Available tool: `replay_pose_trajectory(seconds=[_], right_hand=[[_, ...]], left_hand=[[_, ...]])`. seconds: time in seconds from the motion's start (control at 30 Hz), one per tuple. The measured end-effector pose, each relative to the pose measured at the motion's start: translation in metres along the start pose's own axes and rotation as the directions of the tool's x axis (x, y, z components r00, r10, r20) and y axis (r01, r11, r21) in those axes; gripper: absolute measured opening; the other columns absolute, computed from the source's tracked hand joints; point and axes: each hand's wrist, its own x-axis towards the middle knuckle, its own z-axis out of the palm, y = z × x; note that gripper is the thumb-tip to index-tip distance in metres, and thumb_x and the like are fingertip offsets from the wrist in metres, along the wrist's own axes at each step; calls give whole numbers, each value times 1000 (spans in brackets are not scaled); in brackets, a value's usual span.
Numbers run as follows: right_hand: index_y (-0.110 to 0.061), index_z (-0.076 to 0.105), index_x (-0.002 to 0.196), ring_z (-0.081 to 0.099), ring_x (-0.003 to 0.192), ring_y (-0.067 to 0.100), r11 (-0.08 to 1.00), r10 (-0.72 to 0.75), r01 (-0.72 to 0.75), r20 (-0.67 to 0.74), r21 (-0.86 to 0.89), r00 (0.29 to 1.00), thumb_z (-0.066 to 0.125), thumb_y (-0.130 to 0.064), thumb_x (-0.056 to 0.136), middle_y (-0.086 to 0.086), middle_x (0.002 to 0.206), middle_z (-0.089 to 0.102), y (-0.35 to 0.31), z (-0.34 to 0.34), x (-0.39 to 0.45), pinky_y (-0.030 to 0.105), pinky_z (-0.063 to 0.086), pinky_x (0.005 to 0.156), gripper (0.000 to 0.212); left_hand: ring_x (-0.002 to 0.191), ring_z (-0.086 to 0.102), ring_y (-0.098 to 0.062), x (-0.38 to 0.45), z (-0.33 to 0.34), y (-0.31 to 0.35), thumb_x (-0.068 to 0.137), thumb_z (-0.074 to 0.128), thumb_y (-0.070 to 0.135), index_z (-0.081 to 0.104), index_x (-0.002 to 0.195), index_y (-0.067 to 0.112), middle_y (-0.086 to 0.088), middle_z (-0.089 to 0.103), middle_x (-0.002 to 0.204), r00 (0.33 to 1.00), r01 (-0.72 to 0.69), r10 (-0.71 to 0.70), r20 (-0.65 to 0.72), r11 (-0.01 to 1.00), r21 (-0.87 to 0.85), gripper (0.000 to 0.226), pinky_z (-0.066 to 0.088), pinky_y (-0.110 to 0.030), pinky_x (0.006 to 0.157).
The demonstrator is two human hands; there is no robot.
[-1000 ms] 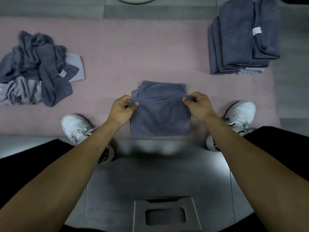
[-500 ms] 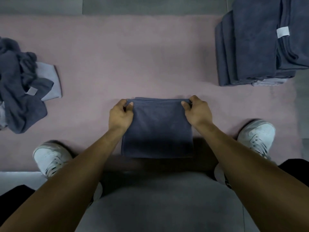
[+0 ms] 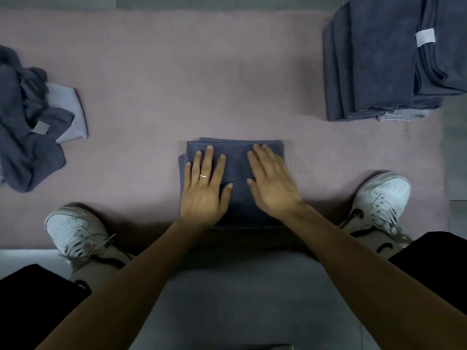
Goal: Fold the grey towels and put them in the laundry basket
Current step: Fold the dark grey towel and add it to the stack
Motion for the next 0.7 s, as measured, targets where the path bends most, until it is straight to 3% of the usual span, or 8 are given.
replay_pose_trajectory(seconds=[0.07, 0.23, 0.43, 0.53, 0.6, 0.7], right_hand=[[-2, 24, 150, 21, 146, 31, 997, -62, 67, 115, -42, 991, 29, -40, 97, 17, 158, 22, -1, 13, -5, 45, 17, 120, 66], [-10, 0, 154, -2, 150, 24, 988, 19, 16, 221, -156, 975, 18, -62, 95, 11, 162, -3, 27, 14, 6, 39, -5, 121, 81], [-11, -2, 154, -6, 149, 23, 990, 86, -61, 195, -131, 977, 18, -61, 95, 10, 162, -5, 20, 16, 5, 39, -6, 120, 80], [-6, 10, 153, 4, 149, 28, 990, 109, -94, 148, -106, 983, 22, -52, 98, 15, 161, 6, 6, 16, -6, 42, -2, 121, 73], [-4, 19, 152, 12, 148, 30, 998, 4, 4, 138, -62, 990, 27, -46, 99, 18, 159, 14, -2, 17, -23, 44, 4, 121, 68], [-4, 28, 150, 17, 148, 28, 988, -137, 146, 143, -58, 980, 32, -45, 102, 16, 158, 21, 2, 22, -60, 46, 15, 120, 64]], left_hand=[[149, -4, -30, -1, 11, -6, 98, 25, 52, 11, 155, 20, -11, -1, 162, 998, 3, -6, 62, 999, 48, 68, 0, -49, 120], [148, -2, -34, 15, 15, -34, 94, 22, 62, 2, 155, 26, -10, -5, 162, 983, 152, -158, 95, 986, 72, 74, -3, -50, 119], [148, 4, -36, 16, 14, -27, 96, 23, 56, 9, 155, 17, -17, 3, 161, 981, 169, -181, 62, 972, 162, 73, -4, -51, 118], [148, 4, -34, 2, 11, -18, 96, 28, 53, 15, 154, 13, -16, 5, 161, 996, -38, 23, 88, 984, 172, 72, 0, -51, 119], [148, 8, -32, -11, 12, -14, 96, 30, 52, 19, 153, 13, -14, 10, 161, 967, -235, 214, 142, 959, 157, 70, 5, -51, 119], [147, 15, -32, -28, 13, -24, 97, 29, 52, 25, 152, 14, -12, 17, 160, 943, -306, 268, 197, 931, 197, 67, 8, -51, 119]])
